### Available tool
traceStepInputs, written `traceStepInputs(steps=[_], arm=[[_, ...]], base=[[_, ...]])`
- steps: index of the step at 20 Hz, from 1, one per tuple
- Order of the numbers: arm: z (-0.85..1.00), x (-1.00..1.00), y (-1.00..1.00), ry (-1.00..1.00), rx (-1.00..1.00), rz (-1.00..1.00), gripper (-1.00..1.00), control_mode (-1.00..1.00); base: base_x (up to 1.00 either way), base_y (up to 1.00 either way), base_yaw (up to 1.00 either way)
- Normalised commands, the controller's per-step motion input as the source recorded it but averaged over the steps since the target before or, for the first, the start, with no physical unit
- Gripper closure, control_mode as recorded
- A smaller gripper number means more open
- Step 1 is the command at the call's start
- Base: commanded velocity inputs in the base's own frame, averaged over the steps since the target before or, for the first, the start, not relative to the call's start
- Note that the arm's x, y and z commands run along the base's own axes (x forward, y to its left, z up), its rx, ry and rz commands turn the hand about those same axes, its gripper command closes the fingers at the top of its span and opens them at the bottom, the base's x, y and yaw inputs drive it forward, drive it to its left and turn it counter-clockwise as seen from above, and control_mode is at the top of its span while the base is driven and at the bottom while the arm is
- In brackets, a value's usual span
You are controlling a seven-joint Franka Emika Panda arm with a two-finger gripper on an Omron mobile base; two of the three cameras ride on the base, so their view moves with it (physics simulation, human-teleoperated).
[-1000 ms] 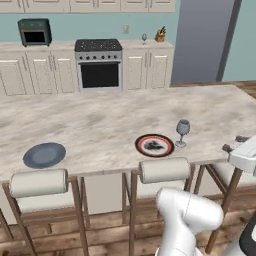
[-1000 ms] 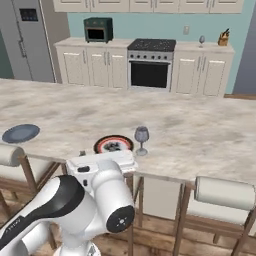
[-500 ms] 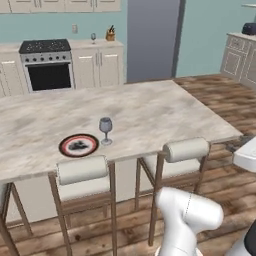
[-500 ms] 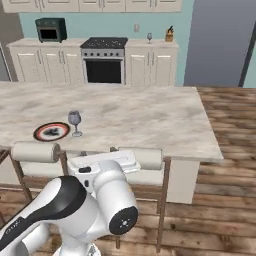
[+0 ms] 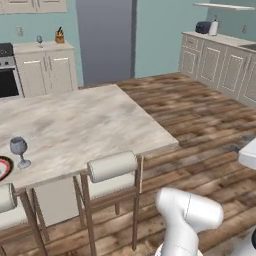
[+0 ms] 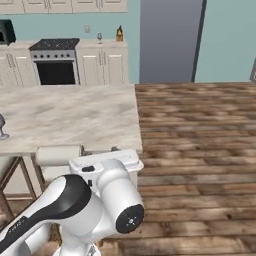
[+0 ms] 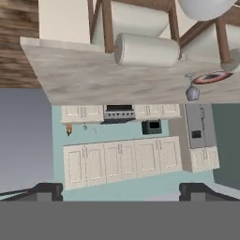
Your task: Retrieve the wine glasses from the counter and place one next to each plate.
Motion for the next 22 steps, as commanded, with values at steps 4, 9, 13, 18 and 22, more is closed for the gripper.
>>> traceStepInputs(steps=[4,9,13,18,22], arm=[[0.00,0.00,0.00,0.00,0.00,0.00,-1.00,1.00],[0.00,0.00,0.00,0.00,0.00,0.00,-1.00,1.00],[0.00,0.00,0.00,0.00,0.00,0.00,-1.00,1.00],[0.00,0.00,0.00,0.00,0.00,0.00,-1.00,1.00],[0.00,0.00,0.00,0.00,0.00,0.00,-1.00,1.00]], base=[[0.31,-1.00,-0.18],[0.70,-1.00,-0.13],[0.99,-1.00,0.00],[1.00,-1.00,0.18],[1.00,-0.97,0.28]])
